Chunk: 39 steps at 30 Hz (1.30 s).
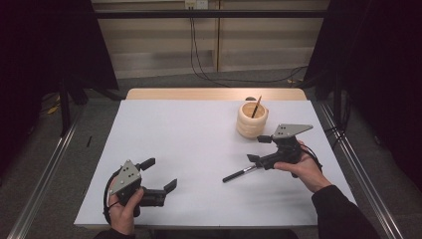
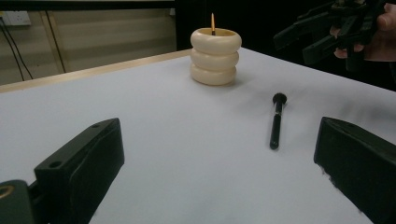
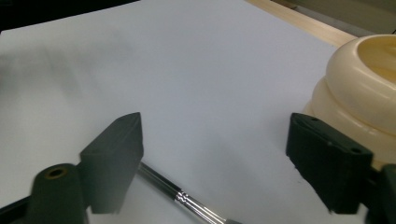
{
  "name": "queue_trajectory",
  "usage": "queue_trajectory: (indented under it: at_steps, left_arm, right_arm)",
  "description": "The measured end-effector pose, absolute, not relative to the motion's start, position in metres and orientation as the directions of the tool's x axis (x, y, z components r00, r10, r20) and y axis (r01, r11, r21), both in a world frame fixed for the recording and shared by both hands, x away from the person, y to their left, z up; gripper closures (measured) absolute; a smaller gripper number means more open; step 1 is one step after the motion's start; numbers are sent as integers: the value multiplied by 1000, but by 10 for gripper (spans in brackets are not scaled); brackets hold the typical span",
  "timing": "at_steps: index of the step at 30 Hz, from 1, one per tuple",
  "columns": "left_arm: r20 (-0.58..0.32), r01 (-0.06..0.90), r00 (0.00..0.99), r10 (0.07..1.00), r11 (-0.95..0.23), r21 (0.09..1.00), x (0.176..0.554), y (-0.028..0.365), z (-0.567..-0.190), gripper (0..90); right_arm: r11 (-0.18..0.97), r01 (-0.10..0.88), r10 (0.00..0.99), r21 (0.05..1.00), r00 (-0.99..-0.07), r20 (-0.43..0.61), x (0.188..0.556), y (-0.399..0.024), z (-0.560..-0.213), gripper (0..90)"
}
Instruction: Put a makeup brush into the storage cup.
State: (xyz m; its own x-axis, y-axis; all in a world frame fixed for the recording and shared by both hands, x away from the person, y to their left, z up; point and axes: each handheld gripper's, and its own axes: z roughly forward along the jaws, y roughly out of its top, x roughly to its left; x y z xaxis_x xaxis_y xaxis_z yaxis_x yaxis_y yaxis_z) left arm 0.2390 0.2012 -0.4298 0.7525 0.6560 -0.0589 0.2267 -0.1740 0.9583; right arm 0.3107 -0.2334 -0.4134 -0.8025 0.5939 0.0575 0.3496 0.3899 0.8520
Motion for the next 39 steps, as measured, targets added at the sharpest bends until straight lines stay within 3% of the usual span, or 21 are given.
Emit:
queue_trajectory:
  at_steps: [5, 19, 23, 28, 39]
  left_arm:
    - [-56, 228, 746, 663, -176, 958, 239, 201, -430, 16]
    - [-62, 228, 752, 657, -171, 958, 240, 201, -431, 18]
    - [-66, 235, 749, 660, -171, 957, 239, 200, -431, 18]
    - [-63, 234, 751, 657, -175, 956, 239, 199, -431, 17]
    - [-63, 236, 756, 652, -181, 955, 240, 199, -431, 16]
  right_arm:
    - [430, 344, 540, 835, -839, 67, 313, -230, -417, 282]
    - [671, 333, 387, 663, -919, 71, 327, -208, -417, 232]
    - [725, 316, 352, 612, -934, 65, 331, -204, -420, 290]
    - [795, 282, 296, 537, -953, 63, 339, -201, -423, 424]
    - [872, 226, 227, 435, -973, 52, 347, -190, -427, 526]
